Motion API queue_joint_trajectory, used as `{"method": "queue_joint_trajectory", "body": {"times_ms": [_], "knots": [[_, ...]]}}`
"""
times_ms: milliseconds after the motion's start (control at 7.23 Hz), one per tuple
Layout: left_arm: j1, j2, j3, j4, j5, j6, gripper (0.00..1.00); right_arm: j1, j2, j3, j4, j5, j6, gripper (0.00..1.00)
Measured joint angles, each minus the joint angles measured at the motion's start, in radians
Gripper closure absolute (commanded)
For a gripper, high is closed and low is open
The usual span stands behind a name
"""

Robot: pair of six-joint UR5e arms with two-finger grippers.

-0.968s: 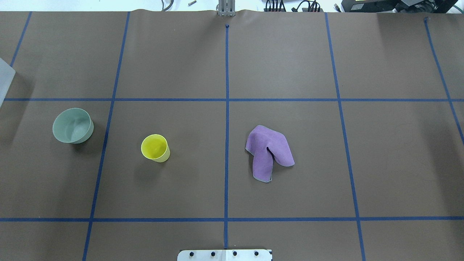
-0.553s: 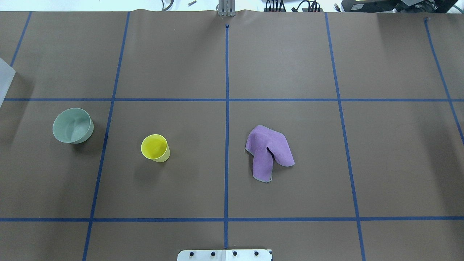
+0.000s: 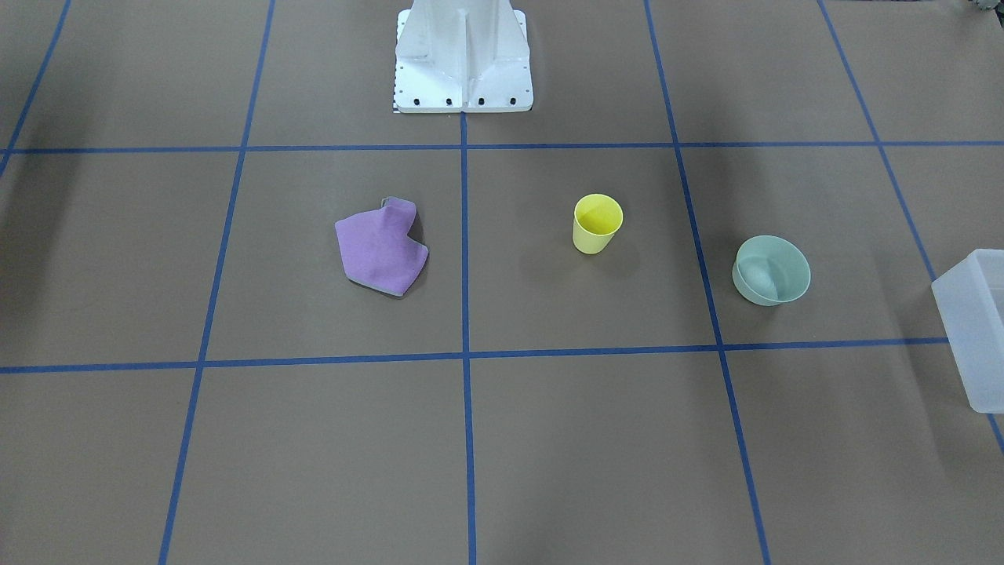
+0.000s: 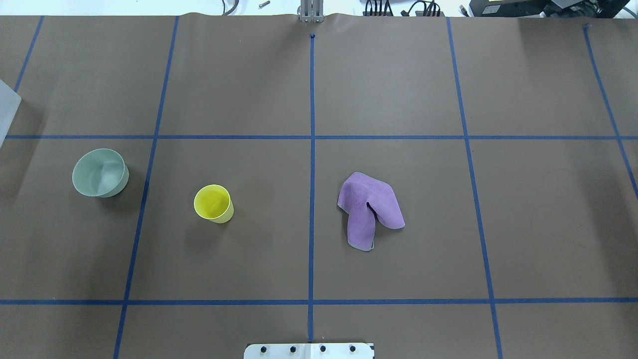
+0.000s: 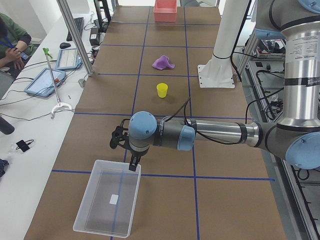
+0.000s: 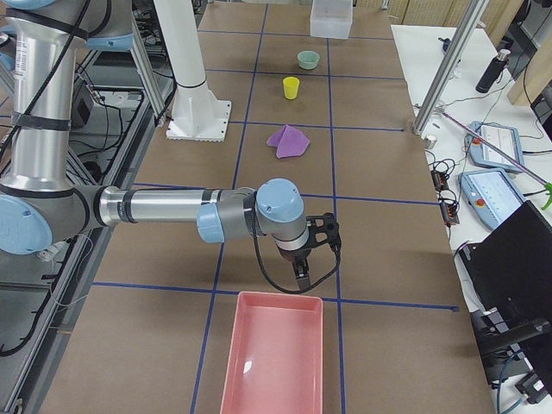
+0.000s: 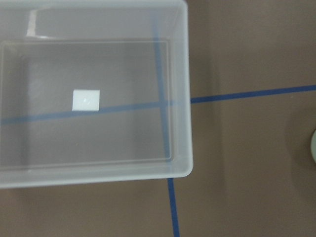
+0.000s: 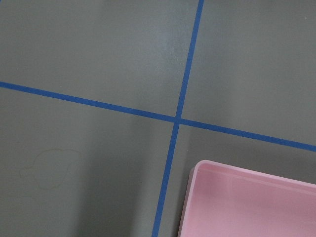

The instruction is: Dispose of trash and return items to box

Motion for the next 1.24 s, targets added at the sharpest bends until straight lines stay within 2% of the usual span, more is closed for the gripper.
{"method": "queue_joint_trajectory", "body": {"times_ms": [277, 553, 830, 1106, 1245], "knots": [[0.088, -0.033, -0.003, -0.192, -0.004, -0.177, 0.01, -0.008, 0.011, -0.013, 0.078, 0.01, 0.056, 0.0], [0.222, -0.042, 0.001, -0.261, 0.03, -0.369, 0.01, -0.065, 0.032, 0.024, 0.097, 0.016, 0.242, 0.0], [0.401, -0.05, 0.004, -0.301, 0.17, -0.557, 0.01, -0.13, 0.037, 0.065, 0.1, -0.012, 0.351, 0.0], [0.567, -0.067, 0.037, -0.378, 0.302, -0.704, 0.02, -0.151, 0.038, 0.076, 0.101, -0.024, 0.372, 0.0], [0.624, -0.092, 0.08, -0.411, 0.345, -0.749, 0.21, -0.154, 0.038, 0.076, 0.102, -0.025, 0.373, 0.0]]}}
